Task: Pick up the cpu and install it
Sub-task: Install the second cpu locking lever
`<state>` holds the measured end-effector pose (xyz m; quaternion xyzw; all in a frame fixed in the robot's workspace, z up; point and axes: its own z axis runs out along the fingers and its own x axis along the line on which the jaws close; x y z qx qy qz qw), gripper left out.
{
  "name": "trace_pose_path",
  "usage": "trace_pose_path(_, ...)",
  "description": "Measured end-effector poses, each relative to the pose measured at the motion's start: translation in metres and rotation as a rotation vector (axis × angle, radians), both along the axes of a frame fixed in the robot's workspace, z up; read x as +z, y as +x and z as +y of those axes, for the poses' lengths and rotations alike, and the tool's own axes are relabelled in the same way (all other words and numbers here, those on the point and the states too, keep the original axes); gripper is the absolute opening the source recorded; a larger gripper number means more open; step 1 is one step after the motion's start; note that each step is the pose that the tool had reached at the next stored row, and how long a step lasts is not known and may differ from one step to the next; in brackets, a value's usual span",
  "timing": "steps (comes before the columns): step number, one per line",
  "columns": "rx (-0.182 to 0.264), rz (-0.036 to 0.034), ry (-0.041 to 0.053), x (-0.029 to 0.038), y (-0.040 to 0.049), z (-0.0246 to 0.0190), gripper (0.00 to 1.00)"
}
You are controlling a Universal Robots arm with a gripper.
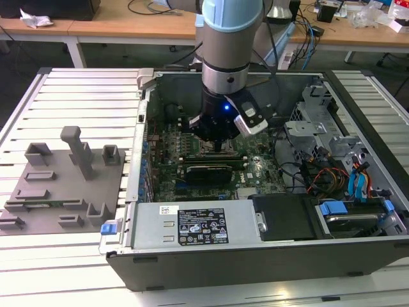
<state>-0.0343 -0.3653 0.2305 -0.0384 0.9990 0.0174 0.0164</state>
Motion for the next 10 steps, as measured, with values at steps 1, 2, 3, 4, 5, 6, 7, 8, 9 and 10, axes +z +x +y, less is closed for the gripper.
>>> trace_pose_path(1,0.0,0.0002,0.0,-0.0023,-0.0042,-0.001,0.11)
trace_pose_path(2,0.0,0.0001,0.0003,-0.0051,-0.008,-0.002,0.11)
trace_pose_path(3,0.0,0.0001,0.0006,-0.0068,-0.01,-0.0025,0.11)
trace_pose_path(4,0.0,0.0001,0.0007,-0.0087,-0.0115,-0.0025,0.11)
trace_pose_path(5,0.0,0.0001,0.0011,-0.0119,-0.0149,-0.0025,0.11)
trace_pose_path(6,0.0,0.0002,0.0024,-0.0145,-0.0198,-0.0025,0.11)
trace_pose_path(7,0.001,0.0001,0.0035,-0.0172,-0.0242,-0.0025,0.11)
trace_pose_path(8,0.002,0.0001,0.0072,-0.0196,-0.0288,-0.0025,0.11)
trace_pose_path(9,0.003,0.0001,0.0084,-0.0199,-0.0294,-0.0024,0.11)
trace_pose_path(10,0.003,0.0002,0.0092,-0.0201,-0.0298,-0.0023,0.11)
